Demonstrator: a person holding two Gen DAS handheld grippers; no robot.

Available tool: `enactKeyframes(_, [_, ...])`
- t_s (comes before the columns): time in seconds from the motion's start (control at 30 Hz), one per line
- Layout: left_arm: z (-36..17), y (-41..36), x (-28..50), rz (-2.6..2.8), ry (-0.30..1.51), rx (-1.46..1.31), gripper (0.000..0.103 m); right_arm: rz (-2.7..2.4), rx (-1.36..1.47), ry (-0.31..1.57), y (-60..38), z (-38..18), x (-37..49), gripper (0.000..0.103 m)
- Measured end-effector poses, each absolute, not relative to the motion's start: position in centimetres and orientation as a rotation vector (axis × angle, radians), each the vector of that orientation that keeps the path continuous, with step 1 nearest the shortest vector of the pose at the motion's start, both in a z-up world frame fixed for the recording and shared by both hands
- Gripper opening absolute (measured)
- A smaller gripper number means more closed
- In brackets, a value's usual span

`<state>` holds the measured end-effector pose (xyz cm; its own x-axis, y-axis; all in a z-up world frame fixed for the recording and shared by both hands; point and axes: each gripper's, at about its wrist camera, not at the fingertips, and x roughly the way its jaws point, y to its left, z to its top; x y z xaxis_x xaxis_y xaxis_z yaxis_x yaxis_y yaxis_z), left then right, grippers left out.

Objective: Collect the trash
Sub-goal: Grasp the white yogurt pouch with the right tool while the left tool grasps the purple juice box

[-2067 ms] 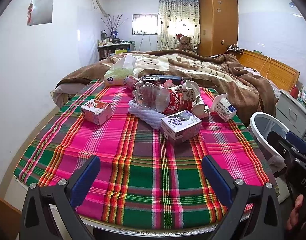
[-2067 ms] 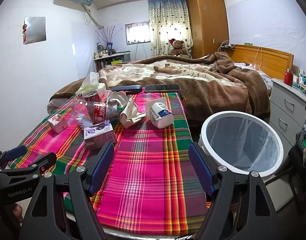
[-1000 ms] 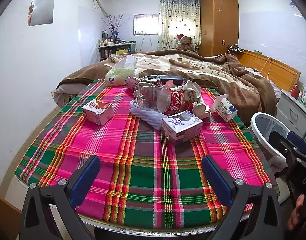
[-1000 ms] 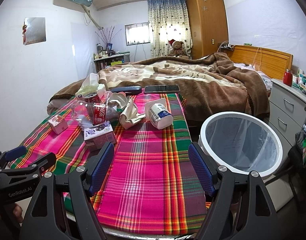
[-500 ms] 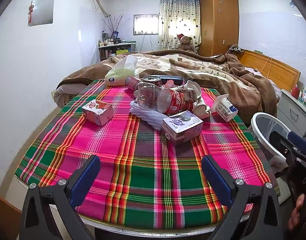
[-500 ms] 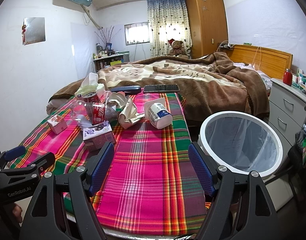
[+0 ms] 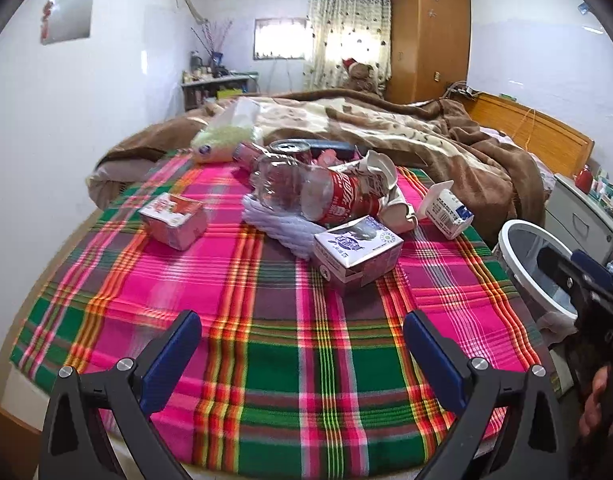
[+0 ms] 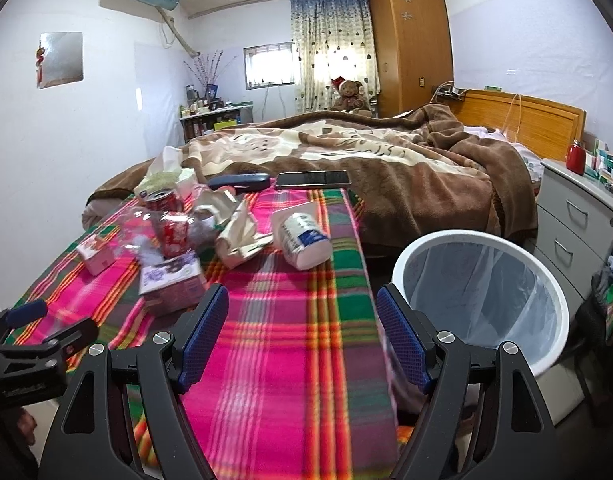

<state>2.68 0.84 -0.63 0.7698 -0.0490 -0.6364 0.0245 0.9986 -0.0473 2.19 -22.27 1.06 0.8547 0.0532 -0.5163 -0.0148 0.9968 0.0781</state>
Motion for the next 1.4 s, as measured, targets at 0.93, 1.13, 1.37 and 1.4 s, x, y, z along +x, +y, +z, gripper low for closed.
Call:
enactKeyframes(0.93, [-3.0, -1.5, 15.5, -0.293, 0.813, 0.061, 0.094, 0.209, 0.020, 0.797, -23.0, -2.3, 15.9, 0.078])
enactKeyframes(1.13, [-3.1, -2.5, 16.1, -0.362, 0.840, 0.083, 0.093, 0.226, 0.025, 0.821, -23.1, -2.4, 16.6, 0.064])
enactKeyframes(1.37, [-4.0, -3.7, 15.6, -0.387, 0.865, 0.146, 0.085, 0.238, 0.028, 0.827, -23.0, -2.4, 17.0, 0.058])
enactKeyframes(1.4, [-4.0, -3.8, 15.5, -0.385, 0.864, 0.146, 0.083, 0.236, 0.027, 0.826, -23.0, -2.4, 17.0, 0.058])
